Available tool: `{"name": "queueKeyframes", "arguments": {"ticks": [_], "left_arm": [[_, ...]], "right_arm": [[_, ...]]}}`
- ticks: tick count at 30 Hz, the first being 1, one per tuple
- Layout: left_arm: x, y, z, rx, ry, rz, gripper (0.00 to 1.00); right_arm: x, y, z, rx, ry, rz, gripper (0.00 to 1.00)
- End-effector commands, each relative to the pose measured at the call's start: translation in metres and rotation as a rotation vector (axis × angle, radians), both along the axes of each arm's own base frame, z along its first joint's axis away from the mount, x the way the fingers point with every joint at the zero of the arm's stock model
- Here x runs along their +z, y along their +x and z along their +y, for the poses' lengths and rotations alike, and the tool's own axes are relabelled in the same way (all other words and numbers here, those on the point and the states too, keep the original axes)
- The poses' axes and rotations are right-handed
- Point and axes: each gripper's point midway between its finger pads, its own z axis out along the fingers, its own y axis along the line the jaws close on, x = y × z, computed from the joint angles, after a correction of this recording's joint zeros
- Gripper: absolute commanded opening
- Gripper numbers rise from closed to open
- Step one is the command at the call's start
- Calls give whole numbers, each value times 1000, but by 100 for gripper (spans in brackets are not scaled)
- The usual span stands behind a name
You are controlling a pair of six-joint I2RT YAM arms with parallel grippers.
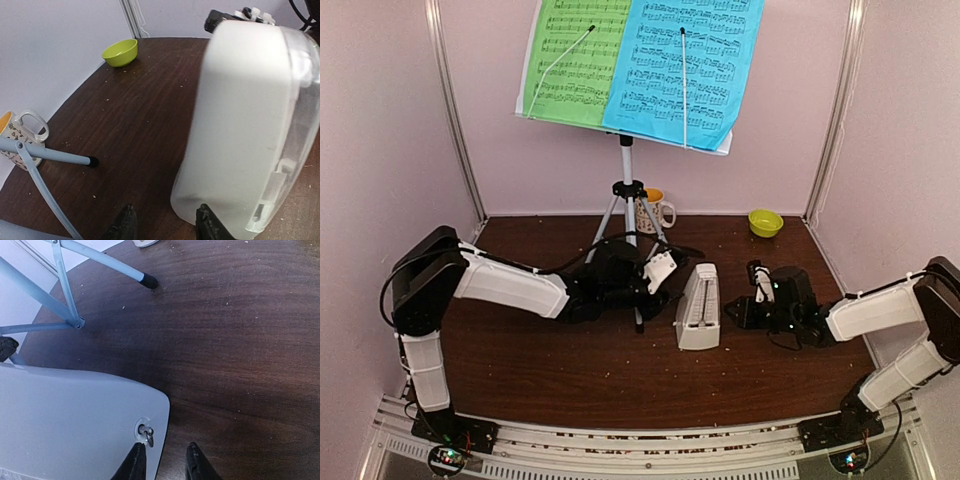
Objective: Set up the instrument practice props
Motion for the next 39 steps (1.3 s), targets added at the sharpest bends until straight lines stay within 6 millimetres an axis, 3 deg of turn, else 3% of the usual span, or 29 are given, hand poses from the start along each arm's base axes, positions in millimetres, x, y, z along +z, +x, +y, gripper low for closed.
{"name": "queueKeyframes", "arguments": {"ticks": [1, 10, 16, 20, 27, 34, 39], "left_arm": [[43, 8, 7, 24, -72, -72, 45], [80, -20, 46, 62, -210, -27, 74], [92, -45, 45, 50, -295, 12, 96], [95, -53, 38, 69, -364, 80, 98], [85, -48, 17, 114, -387, 149, 98], [62, -33, -7, 159, -329, 169, 97], [45, -22, -17, 215, -274, 171, 88]], "right_arm": [[2, -6, 17, 57, 79, -3, 28], [1, -26, 59, 154, 123, 10, 26], [10, -41, 82, 207, 145, -3, 26], [14, -43, 92, 214, 179, -3, 26], [30, -45, 78, 182, 182, -69, 29], [52, -39, 39, 59, 92, -199, 39], [62, -35, 12, -33, 32, -264, 51]]}}
